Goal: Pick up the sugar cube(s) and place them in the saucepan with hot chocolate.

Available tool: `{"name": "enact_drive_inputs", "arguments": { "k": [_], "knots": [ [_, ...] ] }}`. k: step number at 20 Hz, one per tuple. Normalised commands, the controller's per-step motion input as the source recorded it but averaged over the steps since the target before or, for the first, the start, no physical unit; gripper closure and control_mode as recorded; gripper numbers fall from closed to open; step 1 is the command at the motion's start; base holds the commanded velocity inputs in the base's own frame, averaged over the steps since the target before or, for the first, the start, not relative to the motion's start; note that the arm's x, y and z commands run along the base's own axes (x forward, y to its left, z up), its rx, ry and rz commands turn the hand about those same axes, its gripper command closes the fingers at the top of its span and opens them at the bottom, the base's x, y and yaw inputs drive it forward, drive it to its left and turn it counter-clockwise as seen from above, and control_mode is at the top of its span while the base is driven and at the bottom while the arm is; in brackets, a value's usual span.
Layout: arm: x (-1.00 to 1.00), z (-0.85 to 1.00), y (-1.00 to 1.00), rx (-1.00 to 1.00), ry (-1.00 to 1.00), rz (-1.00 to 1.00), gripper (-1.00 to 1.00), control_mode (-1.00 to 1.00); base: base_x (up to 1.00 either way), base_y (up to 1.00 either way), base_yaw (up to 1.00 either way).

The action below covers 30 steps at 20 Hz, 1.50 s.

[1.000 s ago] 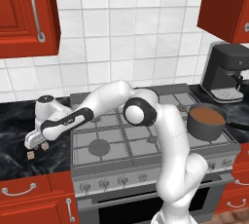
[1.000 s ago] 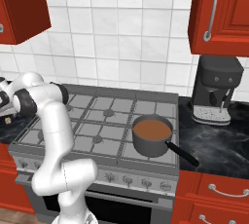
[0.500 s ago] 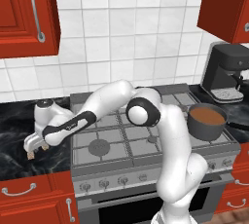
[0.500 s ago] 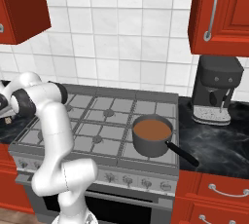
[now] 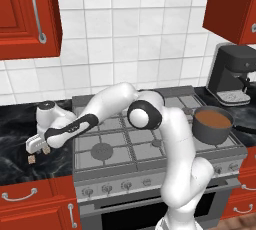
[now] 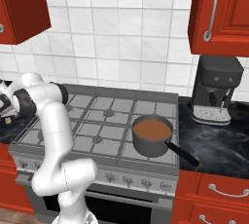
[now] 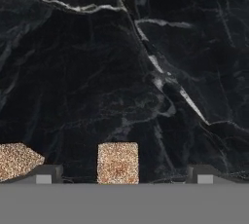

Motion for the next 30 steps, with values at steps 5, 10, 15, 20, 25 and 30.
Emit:
{"name": "enact_drive_inputs", "arguments": {
  "k": [5, 10, 15, 20, 25, 30],
  "knots": [
    [-0.09, -0.05, 0.01, 0.00, 0.00, -0.01, -1.00, -1.00, 0.00, 0.00, 0.00],
    [-0.08, -0.18, 0.01, 0.00, 0.00, 0.00, -1.00, -1.00, 0.00, 0.00, 0.00],
    [0.00, -0.31, 0.00, -0.01, 0.00, 0.00, -1.00, -1.00, 0.00, 0.00, 0.00],
    [0.16, -0.14, 0.15, -0.05, 0.00, 0.00, -1.00, -1.00, 0.00, 0.00, 0.00],
    [0.08, -0.06, 0.12, -0.04, 0.00, 0.00, -1.00, -1.00, 0.00, 0.00, 0.00],
    [-0.11, -0.05, 0.01, 0.00, 0.00, 0.00, 1.00, -1.00, 0.00, 0.00, 0.00]
  ]
}}
